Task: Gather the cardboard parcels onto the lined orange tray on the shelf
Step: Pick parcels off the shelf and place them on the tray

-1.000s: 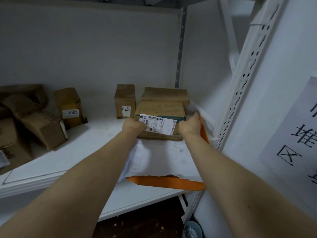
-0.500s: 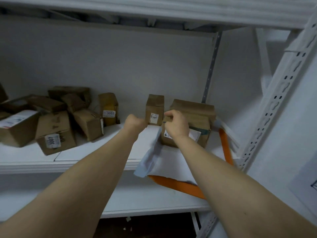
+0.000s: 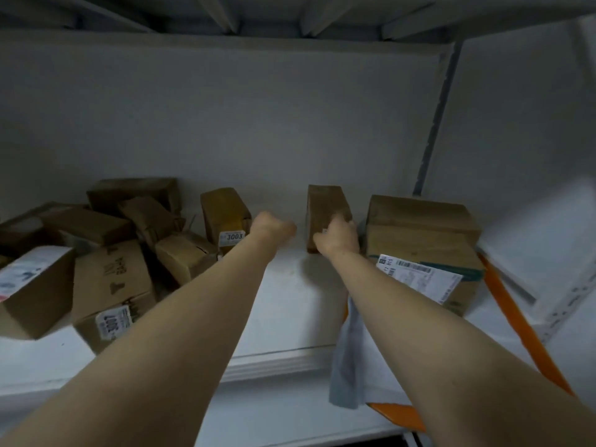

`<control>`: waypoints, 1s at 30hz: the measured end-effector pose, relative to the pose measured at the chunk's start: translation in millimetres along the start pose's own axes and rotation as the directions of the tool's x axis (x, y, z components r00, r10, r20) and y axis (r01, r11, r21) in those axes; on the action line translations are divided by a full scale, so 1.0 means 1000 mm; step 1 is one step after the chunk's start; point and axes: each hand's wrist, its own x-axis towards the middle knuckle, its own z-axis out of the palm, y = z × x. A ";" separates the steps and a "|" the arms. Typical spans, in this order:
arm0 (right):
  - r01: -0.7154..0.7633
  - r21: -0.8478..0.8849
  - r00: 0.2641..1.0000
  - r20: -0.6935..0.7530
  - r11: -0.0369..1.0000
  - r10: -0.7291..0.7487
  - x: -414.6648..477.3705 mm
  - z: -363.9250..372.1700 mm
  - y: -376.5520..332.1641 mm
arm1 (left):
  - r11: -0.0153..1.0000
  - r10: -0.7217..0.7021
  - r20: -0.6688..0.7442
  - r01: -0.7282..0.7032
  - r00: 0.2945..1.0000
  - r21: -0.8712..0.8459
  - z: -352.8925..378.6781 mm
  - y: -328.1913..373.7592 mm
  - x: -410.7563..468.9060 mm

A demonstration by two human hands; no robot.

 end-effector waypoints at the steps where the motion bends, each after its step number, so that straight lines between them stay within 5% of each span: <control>1: -0.020 -0.008 1.000 -0.020 1.000 0.020 0.007 0.004 -0.002 | 1.000 0.004 0.016 -0.004 1.000 0.007 0.001 0.000 0.011; 23: -0.239 -0.101 0.969 -0.095 0.966 0.230 0.076 0.037 -0.013 | 0.975 -0.042 0.162 0.005 0.986 0.223 -0.001 0.002 0.080; 30: -0.217 0.294 0.965 -0.077 0.931 0.250 0.048 0.022 -0.018 | 0.998 -0.052 0.121 0.046 0.991 0.051 -0.009 -0.010 0.062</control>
